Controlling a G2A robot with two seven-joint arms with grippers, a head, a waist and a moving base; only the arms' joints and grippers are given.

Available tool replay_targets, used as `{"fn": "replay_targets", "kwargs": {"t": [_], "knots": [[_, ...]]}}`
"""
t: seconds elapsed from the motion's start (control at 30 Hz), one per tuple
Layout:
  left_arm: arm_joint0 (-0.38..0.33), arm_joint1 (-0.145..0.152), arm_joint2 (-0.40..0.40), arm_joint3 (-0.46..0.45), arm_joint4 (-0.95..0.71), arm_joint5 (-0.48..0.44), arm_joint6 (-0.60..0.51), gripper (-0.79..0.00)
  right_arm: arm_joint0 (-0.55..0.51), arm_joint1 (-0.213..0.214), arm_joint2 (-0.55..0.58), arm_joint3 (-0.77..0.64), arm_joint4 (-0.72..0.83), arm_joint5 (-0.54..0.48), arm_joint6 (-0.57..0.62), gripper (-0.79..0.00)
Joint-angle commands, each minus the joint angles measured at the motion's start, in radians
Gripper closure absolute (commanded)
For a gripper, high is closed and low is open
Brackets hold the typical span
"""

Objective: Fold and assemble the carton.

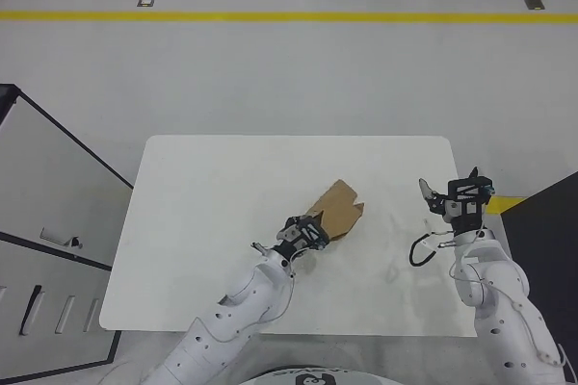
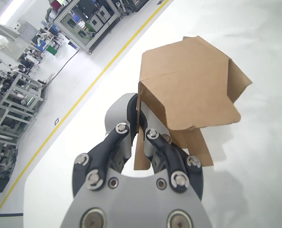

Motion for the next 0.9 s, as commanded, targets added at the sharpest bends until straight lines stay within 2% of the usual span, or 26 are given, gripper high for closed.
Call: {"fn": "replay_targets", "kwargs": {"t": [0.0, 0.17, 0.43, 0.53, 0.73, 0.87], "knots": [[0.023, 0.012, -0.022, -0.057, 0.032, -0.054, 0.003, 0.000, 0.000, 0.000, 0.000, 0.000, 0.000, 0.000, 0.000, -0.785], [0.079, 0.036, -0.056, -0.187, 0.096, -0.151, 0.007, 0.000, 0.000, 0.000, 0.000, 0.000, 0.000, 0.000, 0.000, -0.785], [0.080, 0.036, -0.058, -0.188, 0.084, -0.153, 0.011, 0.000, 0.001, 0.000, -0.002, 0.000, 0.002, -0.012, 0.002, -0.785], [0.083, 0.042, -0.073, -0.199, 0.073, -0.186, 0.025, 0.000, 0.014, 0.008, 0.017, 0.009, 0.011, -0.141, 0.020, -0.785], [0.098, 0.057, -0.124, -0.232, 0.041, -0.261, 0.067, 0.000, 0.051, 0.035, 0.098, 0.037, 0.090, -0.512, 0.125, -0.785], [0.100, 0.066, -0.144, -0.249, 0.040, -0.307, 0.093, 0.000, 0.088, 0.052, 0.136, 0.061, 0.130, -0.716, 0.201, -0.785]]}}
